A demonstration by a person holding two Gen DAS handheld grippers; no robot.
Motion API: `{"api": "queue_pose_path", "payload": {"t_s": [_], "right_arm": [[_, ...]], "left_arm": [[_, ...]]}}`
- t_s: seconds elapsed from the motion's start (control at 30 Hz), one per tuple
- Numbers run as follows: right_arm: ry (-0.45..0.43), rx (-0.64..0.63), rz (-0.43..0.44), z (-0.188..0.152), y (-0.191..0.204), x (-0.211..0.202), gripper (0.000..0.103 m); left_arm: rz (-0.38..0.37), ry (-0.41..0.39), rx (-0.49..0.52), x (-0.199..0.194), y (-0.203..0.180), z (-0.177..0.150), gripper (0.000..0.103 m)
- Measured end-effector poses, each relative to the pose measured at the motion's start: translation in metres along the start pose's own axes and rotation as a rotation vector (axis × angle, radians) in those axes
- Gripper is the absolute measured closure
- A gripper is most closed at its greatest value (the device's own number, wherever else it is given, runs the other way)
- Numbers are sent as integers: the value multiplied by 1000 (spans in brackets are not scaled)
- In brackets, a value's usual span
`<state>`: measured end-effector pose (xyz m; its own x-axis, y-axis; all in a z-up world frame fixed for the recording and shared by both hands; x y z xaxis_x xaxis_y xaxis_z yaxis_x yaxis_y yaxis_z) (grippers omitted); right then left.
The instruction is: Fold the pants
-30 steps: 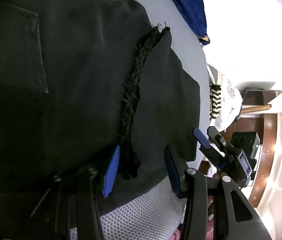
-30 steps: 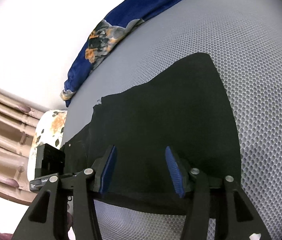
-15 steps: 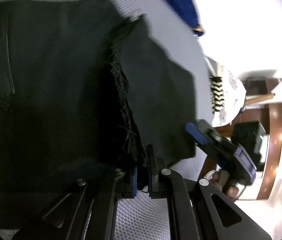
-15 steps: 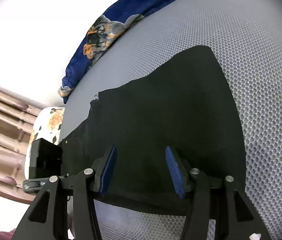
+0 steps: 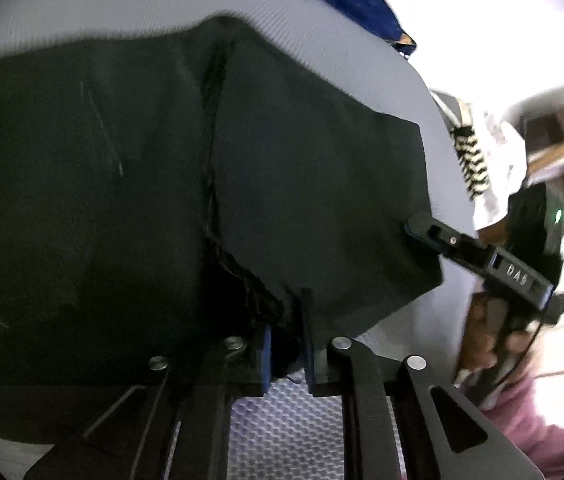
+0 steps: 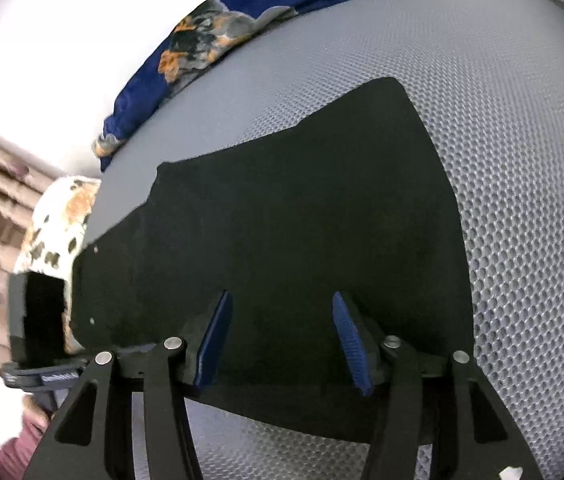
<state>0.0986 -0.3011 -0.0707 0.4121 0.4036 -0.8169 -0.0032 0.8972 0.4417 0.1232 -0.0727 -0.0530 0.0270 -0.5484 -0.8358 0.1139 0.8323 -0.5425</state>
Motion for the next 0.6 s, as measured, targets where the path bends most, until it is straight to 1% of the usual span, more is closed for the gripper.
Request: {"api": "queue_pose_path", "payload": {"t_s": [0.03, 0.07, 0.1, 0.13, 0.17, 0.2, 0.37, 0.47, 0.6], "right_arm": [[-1, -1, 0, 1, 1, -1, 52], [-6, -2, -4, 3, 1, -2, 52], [-11, -8, -13, 4, 1, -4, 52], [-23, -20, -32, 7, 1, -6, 52], [-35, -36, -56, 10, 1, -8, 52], [-46, -50, -78, 13, 1, -10, 52], [-91, -116, -188, 40, -3, -15, 51], [-105, -151, -233, 56, -4, -12, 51], [-97, -179, -270, 70, -7, -4, 51]], "left_arm": [[30, -11, 20, -2, -2, 0, 86], [82, -32, 54, -6, -5, 1, 85], [119, -49, 77, -10, -6, 1, 84], [170, -79, 99, -14, -6, 1, 84], [204, -103, 115, -18, -6, 1, 83], [222, -129, 132, -22, -8, 3, 83], [183, -200, 139, -32, -15, 23, 83], [204, -241, 189, -23, -30, 38, 82], [229, -244, 228, -2, -41, 55, 80]]}}
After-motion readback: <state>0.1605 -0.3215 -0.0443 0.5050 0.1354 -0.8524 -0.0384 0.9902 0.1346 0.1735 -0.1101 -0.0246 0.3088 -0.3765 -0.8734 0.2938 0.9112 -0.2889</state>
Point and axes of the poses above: each gripper's, at about its wrist camera, not at the fingertips, and x roughly the way its jaws point, y to its left, z to its top, the point moved 1 cm from there along x, roughly the way its jaws point, and after that the axes turned 9 degrees about -x, right-handed, at the moved point
